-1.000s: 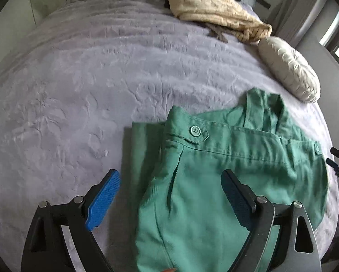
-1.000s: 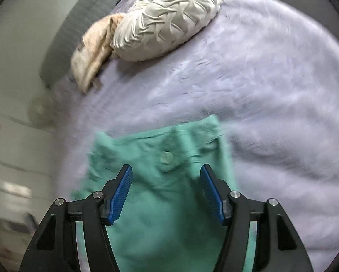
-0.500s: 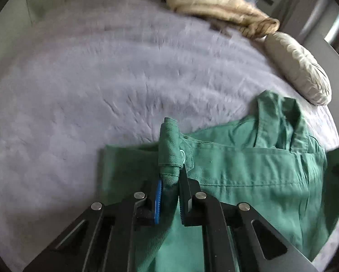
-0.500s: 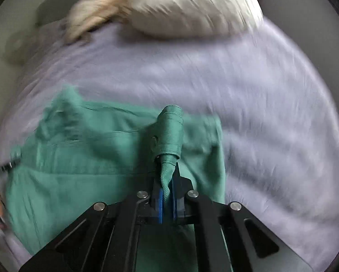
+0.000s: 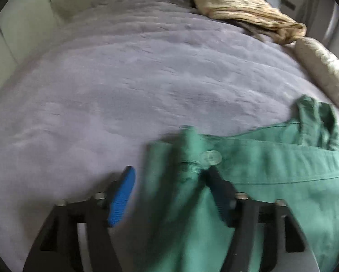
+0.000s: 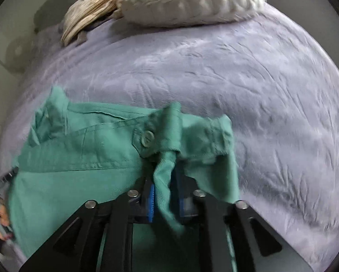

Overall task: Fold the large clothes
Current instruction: 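Lay the hem onto the collar with both tools and open them, then withdraw both open tools from the folded green shirt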

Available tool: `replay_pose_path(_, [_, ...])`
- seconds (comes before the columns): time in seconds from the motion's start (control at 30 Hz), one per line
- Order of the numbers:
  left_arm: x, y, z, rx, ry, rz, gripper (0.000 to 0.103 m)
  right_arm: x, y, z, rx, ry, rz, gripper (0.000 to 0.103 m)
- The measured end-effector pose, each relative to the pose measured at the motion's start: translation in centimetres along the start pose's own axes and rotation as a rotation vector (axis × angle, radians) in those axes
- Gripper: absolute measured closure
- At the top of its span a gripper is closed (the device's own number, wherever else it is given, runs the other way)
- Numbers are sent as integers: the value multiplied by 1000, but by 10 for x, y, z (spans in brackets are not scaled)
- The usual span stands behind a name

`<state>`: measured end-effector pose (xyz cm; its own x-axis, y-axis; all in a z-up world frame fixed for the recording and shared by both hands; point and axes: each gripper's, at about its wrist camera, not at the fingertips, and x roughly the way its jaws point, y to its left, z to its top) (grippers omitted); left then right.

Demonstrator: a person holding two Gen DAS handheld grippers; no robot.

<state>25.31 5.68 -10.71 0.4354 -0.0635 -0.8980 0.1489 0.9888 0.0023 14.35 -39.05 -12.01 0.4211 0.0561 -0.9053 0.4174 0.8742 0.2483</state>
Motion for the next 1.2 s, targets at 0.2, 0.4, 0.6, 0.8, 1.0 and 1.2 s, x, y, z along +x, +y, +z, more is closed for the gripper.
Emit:
replay_pose_path(0.2, [-44, 33, -8, 14, 4, 60, 34, -63, -30, -14, 131, -74, -77, 67])
replay_pose_path(0.4, [-83, 10, -46, 74, 18, -71, 34, -104, -9, -60, 66, -75, 30, 77])
replay_pose_path(0.6, [-57, -5, -95, 95, 111, -35, 34, -84, 16, -121, -29, 64, 24, 77])
replay_pose_path(0.8, [-51, 39, -119, -35, 147, -116, 34, -89, -34, -142, 35, 53, -124, 83])
replay_pose_path(1.0, [-64, 43, -122, 5, 135, -63, 34, -92, -69, -155, 131, 65, -138, 96])
replay_pose_path(1.2, [-76, 61, -131, -5, 162, -79, 34, -117, -65, -170, 196, 66, -93, 91])
